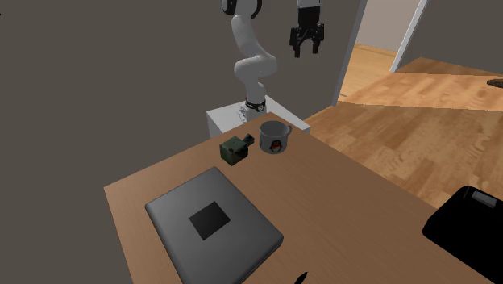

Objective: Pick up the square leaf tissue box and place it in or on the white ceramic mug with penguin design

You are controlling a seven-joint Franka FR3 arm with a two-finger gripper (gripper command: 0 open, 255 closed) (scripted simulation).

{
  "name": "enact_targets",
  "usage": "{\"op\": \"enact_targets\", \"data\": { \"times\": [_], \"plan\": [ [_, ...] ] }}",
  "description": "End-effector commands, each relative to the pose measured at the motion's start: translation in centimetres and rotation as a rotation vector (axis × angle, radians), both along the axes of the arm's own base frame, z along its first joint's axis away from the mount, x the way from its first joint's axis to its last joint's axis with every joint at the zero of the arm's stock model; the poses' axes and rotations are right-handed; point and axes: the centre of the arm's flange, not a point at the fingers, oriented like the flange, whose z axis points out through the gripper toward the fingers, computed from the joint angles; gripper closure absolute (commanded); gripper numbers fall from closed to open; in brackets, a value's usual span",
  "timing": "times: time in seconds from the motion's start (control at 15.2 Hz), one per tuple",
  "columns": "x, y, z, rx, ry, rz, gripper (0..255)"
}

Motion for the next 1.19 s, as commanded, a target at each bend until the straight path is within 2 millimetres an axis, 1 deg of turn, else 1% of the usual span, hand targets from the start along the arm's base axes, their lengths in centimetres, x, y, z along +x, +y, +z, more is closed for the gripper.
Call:
{"op": "enact_targets", "data": {
  "times": [0.0,0.33,0.59,0.86,1.12],
  "plan": [
    [0.0,0.0,0.0,0.0,0.0,0.0,0],
    [3.9,-4.8,-3.4,0.034,0.047,-0.17,0],
    [6.2,-9.0,-6.4,0.062,0.085,-0.305,0],
    [7.8,-13.4,-9.6,0.09,0.122,-0.441,0],
    [8.8,-17.9,-12.9,0.117,0.16,-0.577,0]
  ]
}}
